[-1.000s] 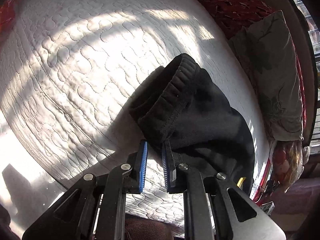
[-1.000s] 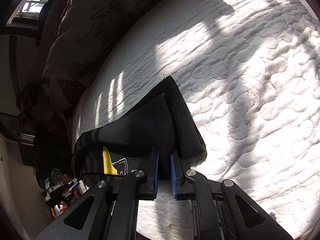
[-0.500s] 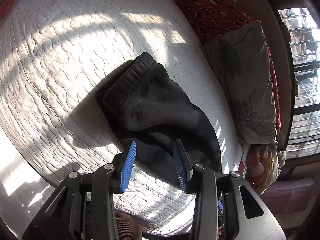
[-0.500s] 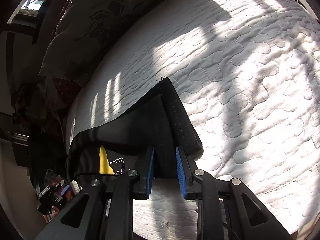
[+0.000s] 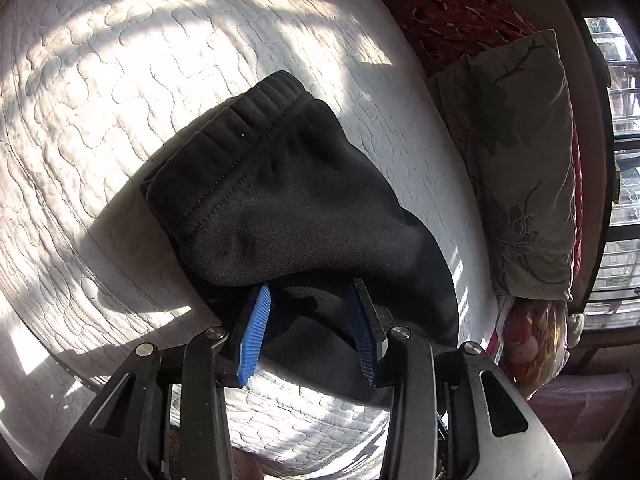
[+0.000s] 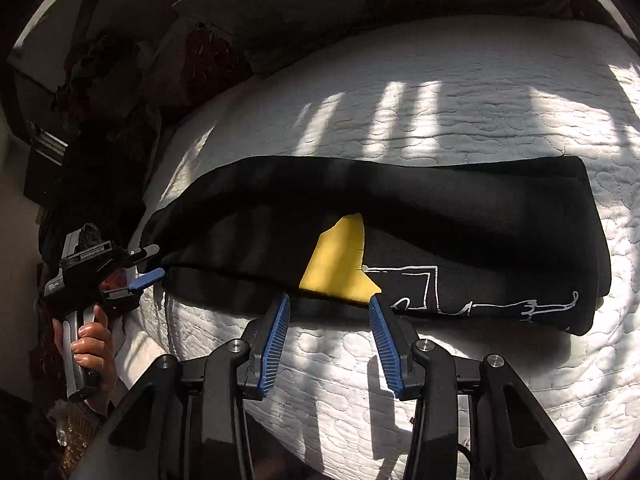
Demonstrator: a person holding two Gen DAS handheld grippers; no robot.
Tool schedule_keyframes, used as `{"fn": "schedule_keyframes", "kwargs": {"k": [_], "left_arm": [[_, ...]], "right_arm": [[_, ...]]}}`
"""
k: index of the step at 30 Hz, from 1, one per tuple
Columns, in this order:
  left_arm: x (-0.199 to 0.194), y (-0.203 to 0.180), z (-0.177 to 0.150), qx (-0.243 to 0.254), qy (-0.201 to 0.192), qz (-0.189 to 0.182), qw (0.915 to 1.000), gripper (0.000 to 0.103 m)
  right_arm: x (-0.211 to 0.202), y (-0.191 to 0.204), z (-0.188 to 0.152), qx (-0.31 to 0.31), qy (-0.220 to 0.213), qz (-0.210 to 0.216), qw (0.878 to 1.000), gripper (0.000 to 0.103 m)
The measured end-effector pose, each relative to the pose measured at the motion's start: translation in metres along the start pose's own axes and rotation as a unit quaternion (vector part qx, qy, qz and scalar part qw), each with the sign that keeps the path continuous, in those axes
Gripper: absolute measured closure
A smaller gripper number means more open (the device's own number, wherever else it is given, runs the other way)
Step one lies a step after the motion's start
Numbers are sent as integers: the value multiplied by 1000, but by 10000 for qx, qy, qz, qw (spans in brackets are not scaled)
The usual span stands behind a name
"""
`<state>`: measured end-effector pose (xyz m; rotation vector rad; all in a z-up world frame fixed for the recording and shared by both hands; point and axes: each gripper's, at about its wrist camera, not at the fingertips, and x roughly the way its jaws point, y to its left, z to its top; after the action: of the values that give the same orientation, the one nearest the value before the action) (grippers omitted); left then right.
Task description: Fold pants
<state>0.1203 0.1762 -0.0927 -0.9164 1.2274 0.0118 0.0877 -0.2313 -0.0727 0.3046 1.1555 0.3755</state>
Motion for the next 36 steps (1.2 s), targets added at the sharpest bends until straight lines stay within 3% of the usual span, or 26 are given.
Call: {"fn": "schedule_keyframes", "kwargs": {"k": [7,11,19,21,24,25,28,36], "left_arm": [[1,8,2,-43,76,-61,9999,65],[-3,14,-3,-71,110,-215,9997,65],[2,17,16,-210,19,63,9998,65],[2,13,19,-219,-33,142,9997,66],[1,8,22,-298,-59,208,9993,75],[0,8,23,-320,-51,193,9993,83],[-8,8,21,-321,-107,144,9993,90],[-29,22,7,-269,-173,7,9995,93]], "right_arm": [[44,68,6,-1535,15,-790,9850,60],[64,81,4,-1954,177,-1019,9753,60],[81,99,6,-2508,-27,-1572,9552,63],[79,102,6,-2611,-148,-1601,9518,85],[74,107,5,-2620,-286,-1581,9516,97],[72,108,4,-2595,-323,-1546,9528,98],[58,108,1,-2525,-508,-1425,9557,99],[16,107,-19,-2455,-699,-1056,9611,99]]}}
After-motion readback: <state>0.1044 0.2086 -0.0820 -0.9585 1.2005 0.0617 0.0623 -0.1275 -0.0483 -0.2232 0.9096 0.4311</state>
